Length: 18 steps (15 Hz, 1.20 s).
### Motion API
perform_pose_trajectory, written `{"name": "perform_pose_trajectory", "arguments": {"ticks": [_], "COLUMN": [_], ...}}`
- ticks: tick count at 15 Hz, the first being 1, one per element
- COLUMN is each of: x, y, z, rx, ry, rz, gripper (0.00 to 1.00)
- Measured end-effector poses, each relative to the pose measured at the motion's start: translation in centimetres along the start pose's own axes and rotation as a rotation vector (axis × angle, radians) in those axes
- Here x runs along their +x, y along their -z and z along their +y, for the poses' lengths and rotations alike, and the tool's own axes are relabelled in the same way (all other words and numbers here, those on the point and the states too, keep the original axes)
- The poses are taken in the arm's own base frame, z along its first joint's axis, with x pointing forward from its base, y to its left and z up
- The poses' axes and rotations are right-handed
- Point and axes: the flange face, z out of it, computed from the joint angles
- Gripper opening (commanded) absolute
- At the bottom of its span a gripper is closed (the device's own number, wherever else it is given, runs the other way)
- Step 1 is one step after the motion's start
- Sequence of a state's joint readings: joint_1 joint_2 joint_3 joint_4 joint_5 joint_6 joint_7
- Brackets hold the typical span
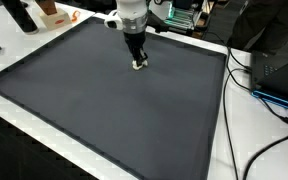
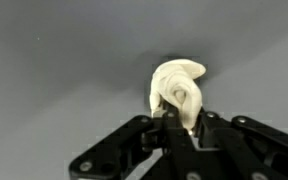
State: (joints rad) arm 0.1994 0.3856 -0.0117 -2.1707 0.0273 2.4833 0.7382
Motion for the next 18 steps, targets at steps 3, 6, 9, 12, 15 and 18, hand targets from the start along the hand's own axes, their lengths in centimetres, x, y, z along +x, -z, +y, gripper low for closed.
{"name": "perform_pose_trajectory", "arguments": {"ticks": [3, 6, 9, 12, 15, 18], "x": [0.0, -0.1, -0.1, -0.1, -0.3, -0.6], "y": [-0.1, -0.2, -0.2, 0.2, 1.5, 3.6], "z": [0.0, 0.1, 0.1, 0.0, 0.1, 0.2], "rx": [-0.002, -0.005, -0.007, -0.004, -0.007, 0.010], "ry": [0.002, 0.003, 0.003, 0.004, 0.005, 0.024], "rz": [-0.004, -0.008, -0.009, -0.008, -0.014, -0.026], "gripper": [0.55, 0.79, 0.99, 1.00, 1.00, 1.00]}}
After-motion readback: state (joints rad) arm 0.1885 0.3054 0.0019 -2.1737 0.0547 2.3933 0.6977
